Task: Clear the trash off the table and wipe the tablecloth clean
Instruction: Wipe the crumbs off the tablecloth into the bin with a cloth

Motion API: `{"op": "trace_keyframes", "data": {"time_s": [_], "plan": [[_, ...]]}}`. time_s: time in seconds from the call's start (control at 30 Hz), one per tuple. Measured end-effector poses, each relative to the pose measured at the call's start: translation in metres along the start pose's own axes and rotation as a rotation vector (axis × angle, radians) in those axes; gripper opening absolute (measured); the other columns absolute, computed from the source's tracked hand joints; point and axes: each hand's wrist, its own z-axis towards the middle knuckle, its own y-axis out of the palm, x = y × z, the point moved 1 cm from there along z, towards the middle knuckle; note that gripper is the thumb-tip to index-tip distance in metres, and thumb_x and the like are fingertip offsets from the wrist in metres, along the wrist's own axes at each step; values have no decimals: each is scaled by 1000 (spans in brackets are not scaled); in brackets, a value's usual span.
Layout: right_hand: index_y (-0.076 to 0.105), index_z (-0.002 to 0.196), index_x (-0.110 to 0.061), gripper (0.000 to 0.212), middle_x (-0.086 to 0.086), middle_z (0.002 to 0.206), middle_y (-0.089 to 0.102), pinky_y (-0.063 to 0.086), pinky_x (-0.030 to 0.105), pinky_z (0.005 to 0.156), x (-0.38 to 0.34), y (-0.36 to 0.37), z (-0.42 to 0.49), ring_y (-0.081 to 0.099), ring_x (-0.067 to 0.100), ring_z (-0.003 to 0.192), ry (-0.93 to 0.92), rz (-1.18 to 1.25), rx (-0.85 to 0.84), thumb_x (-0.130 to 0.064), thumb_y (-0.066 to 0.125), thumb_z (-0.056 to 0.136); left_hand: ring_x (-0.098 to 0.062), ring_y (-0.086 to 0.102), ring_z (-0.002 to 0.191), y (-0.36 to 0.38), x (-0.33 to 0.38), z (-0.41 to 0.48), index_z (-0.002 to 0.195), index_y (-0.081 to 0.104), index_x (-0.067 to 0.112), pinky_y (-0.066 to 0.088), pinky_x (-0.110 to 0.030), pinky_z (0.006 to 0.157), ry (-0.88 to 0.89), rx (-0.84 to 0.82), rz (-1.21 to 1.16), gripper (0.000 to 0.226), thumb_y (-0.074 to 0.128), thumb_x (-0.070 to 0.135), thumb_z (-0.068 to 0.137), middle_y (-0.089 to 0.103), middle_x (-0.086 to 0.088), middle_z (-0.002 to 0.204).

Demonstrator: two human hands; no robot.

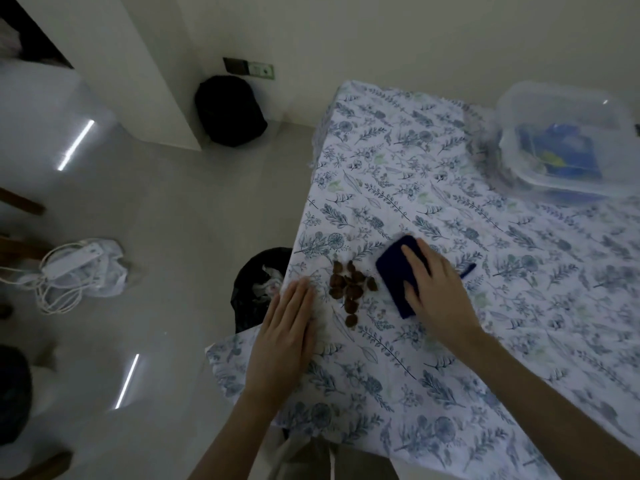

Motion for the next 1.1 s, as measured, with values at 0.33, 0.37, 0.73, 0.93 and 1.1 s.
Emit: {"op": "trace_keyframes", "data": {"time_s": [0.33,0.37,0.73,0.93,1.1], "plan": [[37,141,-11,72,11,157,15,26,51,111,-24,-2,-87,24,33,140,261,124,64,-61,29,90,-20,10,150,8,-6,-30,152,16,12,19,-39,119,-46,18,-69,56,33,29,101,12,-4,162],[38,141,-10,71,10,159,10,21,50,114,-18,-2,-82,17,30,144,214,125,71,-59,31,91,-20,10,150,8,-5,-30,152,16,11,17,-39,120,-53,23,-56,56,33,28,101,12,-4,162],[10,150,-5,75,12,158,11,15,51,118,-75,28,-60,0,30,147,463,148,149,-52,26,94,-20,10,150,4,-5,-28,152,17,9,17,-40,120,-81,24,-90,57,31,27,99,13,-6,162],[12,148,-1,78,14,158,9,16,52,117,-106,34,-37,1,33,146,529,203,177,-53,27,93,-16,10,150,3,-7,-28,152,18,12,16,-38,121,-75,45,-135,57,33,25,99,13,-3,162],[9,149,0,77,16,158,9,16,49,117,-130,35,2,2,34,146,407,204,187,-51,32,94,-17,15,149,5,-9,-23,151,23,10,14,-35,122,-89,71,-123,53,32,23,100,18,-5,161]]}}
